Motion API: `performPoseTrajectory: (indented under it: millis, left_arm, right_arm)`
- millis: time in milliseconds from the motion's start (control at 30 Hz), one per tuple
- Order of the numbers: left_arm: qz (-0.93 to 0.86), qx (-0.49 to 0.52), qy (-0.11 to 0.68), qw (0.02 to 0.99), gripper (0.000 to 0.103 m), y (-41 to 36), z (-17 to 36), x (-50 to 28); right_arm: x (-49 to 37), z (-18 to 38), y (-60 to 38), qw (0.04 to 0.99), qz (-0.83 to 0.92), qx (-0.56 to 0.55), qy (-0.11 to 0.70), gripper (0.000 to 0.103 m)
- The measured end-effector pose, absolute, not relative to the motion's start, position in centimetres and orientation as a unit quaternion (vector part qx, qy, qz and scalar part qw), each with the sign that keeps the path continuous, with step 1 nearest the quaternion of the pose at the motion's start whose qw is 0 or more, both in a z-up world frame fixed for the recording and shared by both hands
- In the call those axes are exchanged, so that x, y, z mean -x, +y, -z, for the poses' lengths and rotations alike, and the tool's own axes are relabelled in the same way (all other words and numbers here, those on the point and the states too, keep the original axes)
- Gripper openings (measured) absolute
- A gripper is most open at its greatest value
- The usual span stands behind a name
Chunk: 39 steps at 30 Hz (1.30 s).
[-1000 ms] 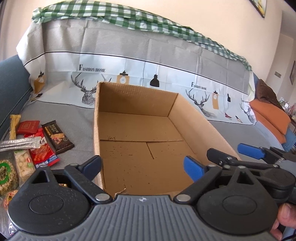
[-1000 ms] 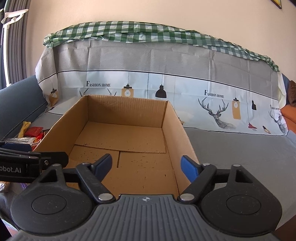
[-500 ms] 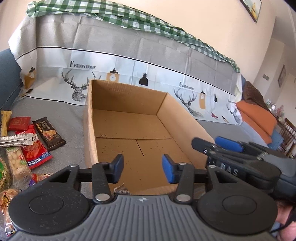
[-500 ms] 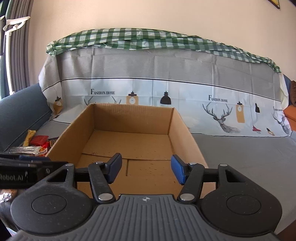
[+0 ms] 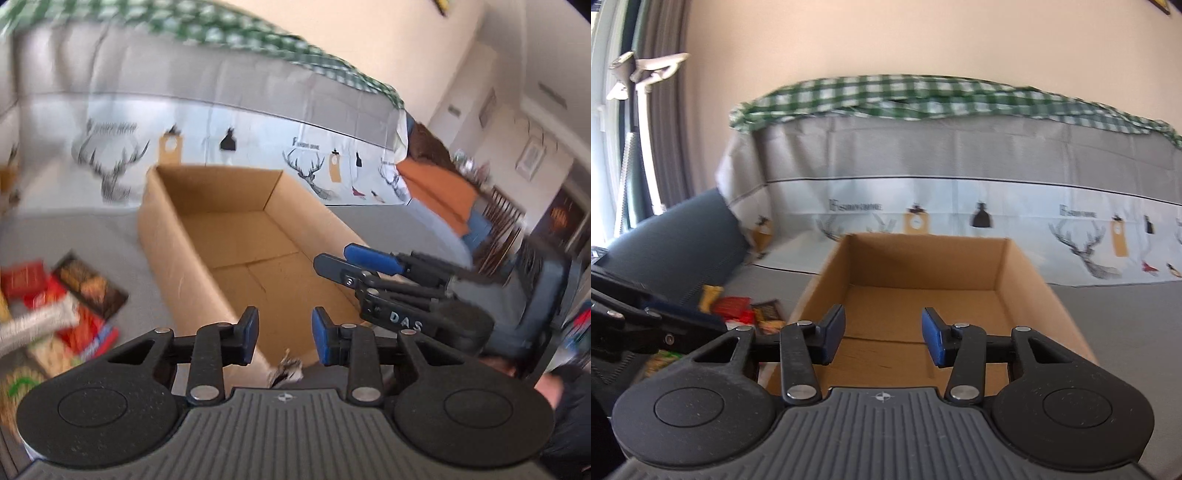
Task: Organize snacks
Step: 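Grasp the purple chocolate bar with the right gripper while the left gripper grasps the cracker bag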
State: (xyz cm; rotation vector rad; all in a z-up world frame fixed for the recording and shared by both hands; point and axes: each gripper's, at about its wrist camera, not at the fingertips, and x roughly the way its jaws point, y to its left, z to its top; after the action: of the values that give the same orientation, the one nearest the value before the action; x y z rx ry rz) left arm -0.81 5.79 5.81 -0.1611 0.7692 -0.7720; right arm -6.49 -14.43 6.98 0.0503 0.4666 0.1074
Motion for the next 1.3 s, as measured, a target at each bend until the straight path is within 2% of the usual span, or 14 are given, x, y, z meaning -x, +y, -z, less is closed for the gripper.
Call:
performPoseTrajectory:
  millis: [100, 300, 367, 433, 500, 567, 633, 733, 933, 1300]
  left_arm:
    - [0.345, 0.085, 0.365, 0.861, 0.035, 8.5, -6.2, 0.1]
    - [0.257, 0.168, 0.444, 0.842, 0.035, 14.0, -3.7, -1.9]
    - [0.233, 0.169, 0.465, 0.837, 0.040, 15.0, -3.0, -2.2]
    - [0.204, 0.158, 0.503, 0.825, 0.054, 15.9, -1.6, -2.5]
    - [0.184, 0.164, 0.534, 0.809, 0.058, 16.8, 0.5, -2.1]
    - [0.162, 0.190, 0.558, 0.792, 0.060, 18.1, 2.4, -2.0]
    - [0.134, 0.246, 0.568, 0.774, 0.069, 20.0, 4.2, -1.8]
    - [0.109, 0.305, 0.568, 0.757, 0.074, 21.7, 5.1, -1.8]
    - [0.085, 0.250, 0.576, 0.774, 0.079, 19.8, 4.6, -2.3]
    - [0.064, 0.191, 0.626, 0.754, 0.084, 15.8, 7.1, -4.7]
  right_arm:
    - [6.3, -7.5, -12.7, 0.970, -0.078, -0.029, 0.228, 0.048]
    - [6.1, -7.9, -8.9, 0.965, -0.131, -0.031, 0.226, 0.048]
    - [5.9, -7.8, -7.5, 0.961, -0.150, -0.027, 0.229, 0.048]
    - [5.5, -7.5, -6.2, 0.956, -0.166, -0.023, 0.242, 0.046]
    - [5.3, -6.8, -5.0, 0.949, -0.179, -0.017, 0.258, 0.042]
    - [5.1, -5.8, -3.6, 0.940, -0.192, -0.001, 0.282, 0.041]
    - [5.1, -4.8, -2.4, 0.933, -0.201, 0.017, 0.297, 0.041]
    - [5.1, -3.3, -0.7, 0.923, -0.215, 0.050, 0.316, 0.041]
    - [5.2, -0.1, 1.3, 0.905, -0.224, 0.123, 0.340, 0.041]
    - [3.7, 3.7, 2.9, 0.891, -0.205, 0.163, 0.371, 0.041]
